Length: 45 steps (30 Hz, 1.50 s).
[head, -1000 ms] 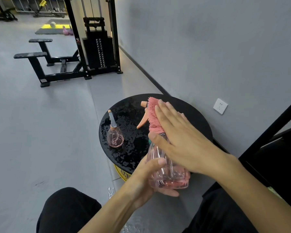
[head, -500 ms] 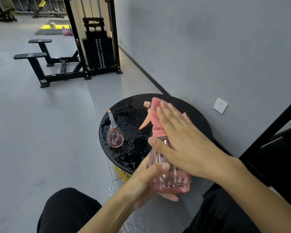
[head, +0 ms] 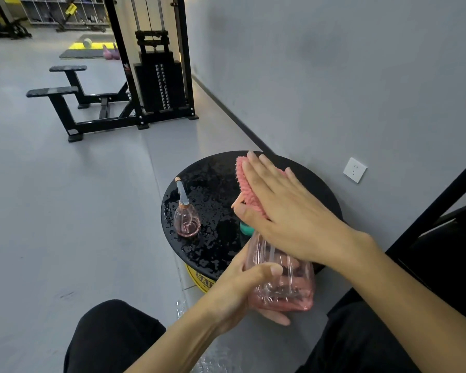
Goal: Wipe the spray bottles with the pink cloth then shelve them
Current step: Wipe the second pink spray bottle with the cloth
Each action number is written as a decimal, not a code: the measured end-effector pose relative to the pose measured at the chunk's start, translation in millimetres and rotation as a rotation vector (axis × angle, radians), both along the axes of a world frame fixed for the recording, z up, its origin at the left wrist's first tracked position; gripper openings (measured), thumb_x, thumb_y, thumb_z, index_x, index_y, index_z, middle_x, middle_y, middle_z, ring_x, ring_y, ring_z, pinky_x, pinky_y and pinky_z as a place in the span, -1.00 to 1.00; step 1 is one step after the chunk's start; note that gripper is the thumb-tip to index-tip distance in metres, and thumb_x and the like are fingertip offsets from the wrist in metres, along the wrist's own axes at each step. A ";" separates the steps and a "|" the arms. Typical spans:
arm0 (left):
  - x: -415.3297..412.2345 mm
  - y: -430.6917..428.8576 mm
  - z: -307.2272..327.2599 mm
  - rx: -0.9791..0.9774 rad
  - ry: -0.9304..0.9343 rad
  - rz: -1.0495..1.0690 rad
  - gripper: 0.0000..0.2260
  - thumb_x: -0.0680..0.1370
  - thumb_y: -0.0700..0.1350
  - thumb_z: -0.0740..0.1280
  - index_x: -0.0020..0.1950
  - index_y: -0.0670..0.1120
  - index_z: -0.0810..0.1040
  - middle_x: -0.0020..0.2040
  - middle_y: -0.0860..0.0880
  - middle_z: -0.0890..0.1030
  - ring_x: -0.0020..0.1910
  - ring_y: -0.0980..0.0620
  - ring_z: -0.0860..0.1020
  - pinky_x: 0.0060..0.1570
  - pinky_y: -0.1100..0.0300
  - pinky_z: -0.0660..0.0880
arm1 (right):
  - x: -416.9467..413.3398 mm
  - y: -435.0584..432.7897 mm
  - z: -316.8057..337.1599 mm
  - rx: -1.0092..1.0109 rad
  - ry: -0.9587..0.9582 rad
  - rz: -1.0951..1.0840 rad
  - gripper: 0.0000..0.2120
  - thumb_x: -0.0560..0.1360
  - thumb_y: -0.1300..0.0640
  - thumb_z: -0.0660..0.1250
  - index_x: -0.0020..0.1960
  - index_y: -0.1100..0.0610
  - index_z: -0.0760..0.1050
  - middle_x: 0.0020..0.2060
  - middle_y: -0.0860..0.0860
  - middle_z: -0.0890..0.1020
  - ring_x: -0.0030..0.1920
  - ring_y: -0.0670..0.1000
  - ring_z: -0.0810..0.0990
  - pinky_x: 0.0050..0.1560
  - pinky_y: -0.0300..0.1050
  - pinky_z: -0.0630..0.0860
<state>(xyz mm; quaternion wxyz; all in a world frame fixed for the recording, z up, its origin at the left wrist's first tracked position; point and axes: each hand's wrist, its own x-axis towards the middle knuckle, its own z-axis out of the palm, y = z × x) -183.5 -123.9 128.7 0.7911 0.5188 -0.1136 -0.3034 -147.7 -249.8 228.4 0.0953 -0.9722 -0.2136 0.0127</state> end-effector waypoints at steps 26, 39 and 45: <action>-1.4 -4.0 0.2 -0.031 0.005 0.010 -0.36 0.28 0.01 0.45 0.35 0.07 0.39 0.08 -0.03 0.69 -0.07 -0.12 0.70 -0.41 0.09 0.63 | 3.5 0.8 1.4 -0.025 -0.009 0.083 -0.35 0.58 -0.27 -0.26 0.58 -0.03 -0.29 0.55 -0.18 -0.30 0.50 -0.22 -0.40 0.51 -0.12 -0.38; 0.0 -4.7 -3.8 -0.020 -0.002 0.014 -0.42 0.28 0.02 0.45 0.30 0.22 0.47 0.14 -0.05 0.66 -0.02 -0.14 0.69 -0.37 0.06 0.64 | 5.9 -2.4 -0.1 -0.019 -0.017 0.025 -0.34 0.60 -0.26 -0.21 0.57 -0.01 -0.35 0.54 -0.15 -0.34 0.51 -0.19 -0.39 0.53 -0.09 -0.34; 3.7 4.3 -2.9 -0.017 -0.017 0.045 -0.31 0.24 0.03 0.49 0.36 0.07 0.39 0.07 -0.07 0.68 -0.08 -0.11 0.71 -0.40 0.08 0.62 | -15.1 -3.0 -4.8 -0.051 0.031 0.065 -0.29 0.52 -0.29 -0.25 0.56 -0.02 -0.35 0.52 -0.18 -0.38 0.48 -0.22 -0.44 0.53 -0.09 -0.35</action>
